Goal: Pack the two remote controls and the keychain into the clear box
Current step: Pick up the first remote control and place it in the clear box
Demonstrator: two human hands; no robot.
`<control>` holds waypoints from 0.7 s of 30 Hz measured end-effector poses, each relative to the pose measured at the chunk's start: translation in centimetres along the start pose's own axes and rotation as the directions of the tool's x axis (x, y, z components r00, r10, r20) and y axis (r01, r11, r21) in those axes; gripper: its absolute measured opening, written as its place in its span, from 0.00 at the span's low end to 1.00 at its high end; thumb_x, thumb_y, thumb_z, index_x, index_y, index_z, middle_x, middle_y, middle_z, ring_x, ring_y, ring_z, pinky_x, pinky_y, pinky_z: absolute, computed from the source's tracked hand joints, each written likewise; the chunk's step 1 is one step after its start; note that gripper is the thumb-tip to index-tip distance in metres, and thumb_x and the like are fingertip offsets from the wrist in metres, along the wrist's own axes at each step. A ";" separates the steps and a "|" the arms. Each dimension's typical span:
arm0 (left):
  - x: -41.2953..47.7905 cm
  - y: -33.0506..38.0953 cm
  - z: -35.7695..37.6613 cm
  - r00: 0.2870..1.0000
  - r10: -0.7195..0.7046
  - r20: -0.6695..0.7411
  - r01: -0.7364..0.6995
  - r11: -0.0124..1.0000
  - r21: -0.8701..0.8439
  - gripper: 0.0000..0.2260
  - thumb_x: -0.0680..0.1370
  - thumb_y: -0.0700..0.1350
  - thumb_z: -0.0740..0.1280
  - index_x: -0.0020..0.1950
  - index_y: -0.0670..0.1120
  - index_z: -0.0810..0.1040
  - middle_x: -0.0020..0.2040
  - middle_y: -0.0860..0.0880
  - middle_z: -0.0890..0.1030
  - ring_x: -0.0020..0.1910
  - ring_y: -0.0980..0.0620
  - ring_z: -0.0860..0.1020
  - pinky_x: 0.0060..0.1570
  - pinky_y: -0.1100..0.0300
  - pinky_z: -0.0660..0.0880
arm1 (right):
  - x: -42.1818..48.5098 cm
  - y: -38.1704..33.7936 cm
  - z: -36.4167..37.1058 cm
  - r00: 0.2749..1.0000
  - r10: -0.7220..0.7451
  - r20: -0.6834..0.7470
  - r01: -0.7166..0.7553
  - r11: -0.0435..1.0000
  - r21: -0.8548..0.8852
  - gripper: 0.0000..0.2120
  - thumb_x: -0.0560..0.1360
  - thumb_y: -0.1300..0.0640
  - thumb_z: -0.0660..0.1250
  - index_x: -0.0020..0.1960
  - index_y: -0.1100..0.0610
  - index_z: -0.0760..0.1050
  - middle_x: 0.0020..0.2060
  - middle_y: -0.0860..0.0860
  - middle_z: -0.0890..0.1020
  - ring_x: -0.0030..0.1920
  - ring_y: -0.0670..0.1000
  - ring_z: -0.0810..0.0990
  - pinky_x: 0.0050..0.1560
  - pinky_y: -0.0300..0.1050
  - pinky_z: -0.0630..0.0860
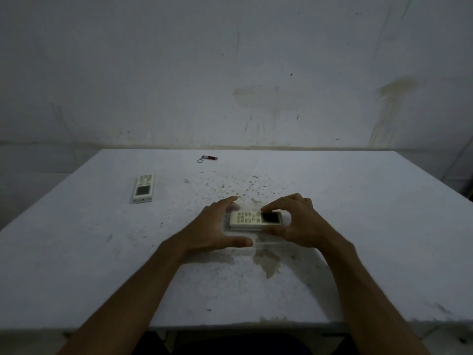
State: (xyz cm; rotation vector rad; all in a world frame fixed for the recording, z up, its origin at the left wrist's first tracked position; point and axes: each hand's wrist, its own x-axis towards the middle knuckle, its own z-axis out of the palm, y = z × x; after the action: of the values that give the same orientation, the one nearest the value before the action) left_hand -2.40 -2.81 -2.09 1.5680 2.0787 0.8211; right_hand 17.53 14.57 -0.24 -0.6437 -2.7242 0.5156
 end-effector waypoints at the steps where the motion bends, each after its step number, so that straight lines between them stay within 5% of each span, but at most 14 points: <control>1: 0.0 0.1 0.0 1.000 0.003 -0.002 -0.003 1.000 0.003 0.51 0.64 0.71 0.76 0.81 0.57 0.57 0.76 0.57 0.69 0.72 0.54 0.69 0.73 0.46 0.69 | 0.0 0.0 0.1 1.000 0.009 -0.001 -0.009 1.000 -0.001 0.21 0.73 0.39 0.72 0.64 0.41 0.78 0.63 0.40 0.79 0.67 0.48 0.66 0.64 0.49 0.60; 6: 0.1 0.0 0.0 1.000 0.018 -0.015 -0.018 0.999 0.034 0.51 0.64 0.73 0.74 0.80 0.57 0.59 0.77 0.56 0.68 0.71 0.55 0.69 0.72 0.47 0.69 | 0.1 -0.9 -0.5 0.998 0.055 -0.021 -0.056 0.995 -0.078 0.25 0.70 0.33 0.71 0.65 0.41 0.79 0.64 0.44 0.78 0.67 0.51 0.68 0.64 0.52 0.61; 11: -0.2 0.2 0.1 0.999 0.027 -0.024 -0.025 0.998 0.066 0.53 0.62 0.74 0.73 0.81 0.57 0.56 0.80 0.54 0.63 0.76 0.50 0.66 0.74 0.44 0.66 | -0.3 -0.8 -1.4 0.983 0.164 -0.085 -0.177 0.967 -0.181 0.28 0.70 0.28 0.66 0.65 0.41 0.78 0.55 0.44 0.83 0.63 0.55 0.74 0.63 0.55 0.66; 16: -0.2 0.1 0.7 0.996 -0.013 -0.084 0.020 0.996 0.084 0.53 0.59 0.76 0.74 0.78 0.56 0.61 0.74 0.55 0.71 0.67 0.54 0.73 0.62 0.58 0.76 | 0.4 -1.6 -0.1 0.975 0.218 -0.045 -0.223 0.960 -0.169 0.26 0.73 0.30 0.65 0.66 0.41 0.78 0.57 0.44 0.84 0.67 0.58 0.72 0.65 0.56 0.66; 21: 0.2 -0.5 0.7 0.996 -0.001 -0.092 0.008 0.998 0.066 0.52 0.60 0.76 0.74 0.78 0.57 0.61 0.74 0.56 0.71 0.68 0.53 0.73 0.63 0.57 0.75 | 0.3 -2.2 0.1 0.974 0.215 -0.068 -0.225 0.948 -0.225 0.24 0.74 0.32 0.65 0.66 0.42 0.79 0.58 0.46 0.84 0.65 0.58 0.73 0.62 0.55 0.67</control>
State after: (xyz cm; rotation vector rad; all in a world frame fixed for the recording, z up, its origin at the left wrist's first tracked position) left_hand -2.33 -2.54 -2.93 1.5869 2.1950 0.8456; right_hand 16.41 12.87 0.58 -1.0155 -2.7096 0.2287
